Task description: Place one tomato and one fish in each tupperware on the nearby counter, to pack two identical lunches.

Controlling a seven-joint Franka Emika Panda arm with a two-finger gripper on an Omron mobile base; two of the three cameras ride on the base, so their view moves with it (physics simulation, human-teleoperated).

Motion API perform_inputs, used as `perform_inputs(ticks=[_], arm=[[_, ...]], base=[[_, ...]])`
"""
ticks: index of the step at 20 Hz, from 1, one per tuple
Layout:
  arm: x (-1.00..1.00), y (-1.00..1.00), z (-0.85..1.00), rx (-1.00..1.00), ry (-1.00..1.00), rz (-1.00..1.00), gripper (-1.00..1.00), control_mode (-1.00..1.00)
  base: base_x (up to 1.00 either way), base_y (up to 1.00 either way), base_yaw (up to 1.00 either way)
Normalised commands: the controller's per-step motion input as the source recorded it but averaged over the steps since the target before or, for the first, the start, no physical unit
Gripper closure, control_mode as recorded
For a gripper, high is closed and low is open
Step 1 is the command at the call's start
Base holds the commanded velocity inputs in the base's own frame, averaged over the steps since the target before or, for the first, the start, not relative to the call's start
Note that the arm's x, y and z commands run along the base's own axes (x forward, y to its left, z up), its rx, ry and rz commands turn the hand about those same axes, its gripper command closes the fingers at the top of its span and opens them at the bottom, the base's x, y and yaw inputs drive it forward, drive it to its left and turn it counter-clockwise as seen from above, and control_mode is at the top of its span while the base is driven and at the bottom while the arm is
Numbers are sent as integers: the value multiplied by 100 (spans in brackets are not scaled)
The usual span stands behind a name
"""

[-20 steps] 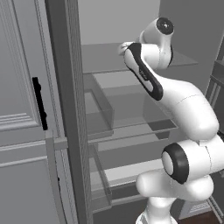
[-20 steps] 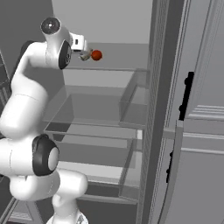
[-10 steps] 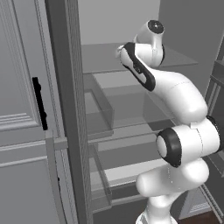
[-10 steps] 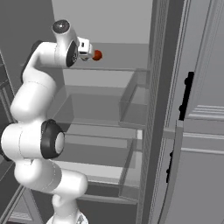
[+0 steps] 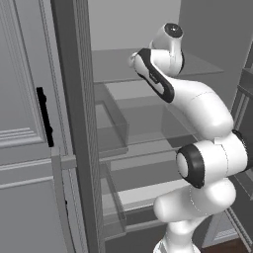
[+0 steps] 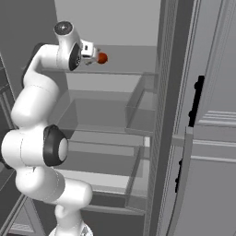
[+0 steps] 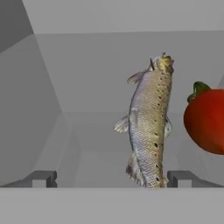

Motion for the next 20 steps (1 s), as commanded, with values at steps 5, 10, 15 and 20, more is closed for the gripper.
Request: perform_inputs(ticks=[5, 10, 15, 20], arm=[[0, 38, -4, 0, 1, -2, -100, -100], [-8, 1, 14, 2, 0, -7, -100, -100], [-9, -48, 0, 6, -3, -22, -100, -100], [3, -3, 20, 0, -4, -21, -100, -100]], base=[[0, 0, 0], [0, 0, 0], [0, 0, 0], [0, 0, 0]])
